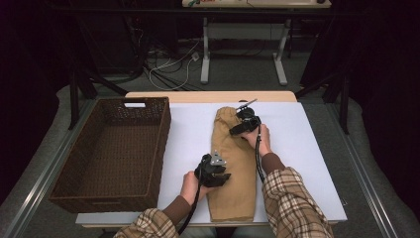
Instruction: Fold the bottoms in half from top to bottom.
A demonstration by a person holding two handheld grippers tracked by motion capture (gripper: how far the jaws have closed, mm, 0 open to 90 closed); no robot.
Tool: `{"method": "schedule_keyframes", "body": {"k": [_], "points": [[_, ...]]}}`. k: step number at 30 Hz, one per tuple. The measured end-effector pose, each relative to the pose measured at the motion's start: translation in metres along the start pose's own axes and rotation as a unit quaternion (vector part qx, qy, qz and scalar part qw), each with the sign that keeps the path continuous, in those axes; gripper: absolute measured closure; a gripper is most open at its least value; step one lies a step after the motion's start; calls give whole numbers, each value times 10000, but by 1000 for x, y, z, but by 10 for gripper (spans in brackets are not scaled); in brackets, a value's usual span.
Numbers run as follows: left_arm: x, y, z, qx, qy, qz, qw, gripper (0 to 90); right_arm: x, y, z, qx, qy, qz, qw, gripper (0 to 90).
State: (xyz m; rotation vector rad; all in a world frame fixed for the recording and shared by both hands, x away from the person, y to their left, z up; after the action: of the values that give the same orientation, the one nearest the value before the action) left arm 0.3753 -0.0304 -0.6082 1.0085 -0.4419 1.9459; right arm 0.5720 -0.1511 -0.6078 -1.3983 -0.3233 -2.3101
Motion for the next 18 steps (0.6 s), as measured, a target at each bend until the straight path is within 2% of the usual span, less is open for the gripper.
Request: {"method": "schedule_keyframes", "body": {"k": [4,6,14,18], "points": [[0,0,0,-15,-15,-37,10000,680,2,-2,1,7,27,10,10000,335],[0,0,0,-33,-25,-57,10000,679,3,-3,2,14,93,76,9999,428],[0,0,0,-43,-17,-62,10000,691,5,-6,2,-44,164,268,9995,708],[-1,0,0,-28,-7,-59,10000,707,6,-9,3,11,179,297,9994,785]]}}
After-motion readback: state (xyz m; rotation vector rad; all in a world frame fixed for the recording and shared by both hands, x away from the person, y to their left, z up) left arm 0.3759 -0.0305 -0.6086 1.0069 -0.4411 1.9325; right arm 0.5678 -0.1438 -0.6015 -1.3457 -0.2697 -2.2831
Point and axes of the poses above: each handheld gripper's, and its own axes: x roughly backward along the jaws, z roughly out of its top, y roughly to its right, the point moved 7 cm from there along -x, roughly forward along the jaws, and after that the axes turned 7 degrees about -y, right-handed, at the moved point
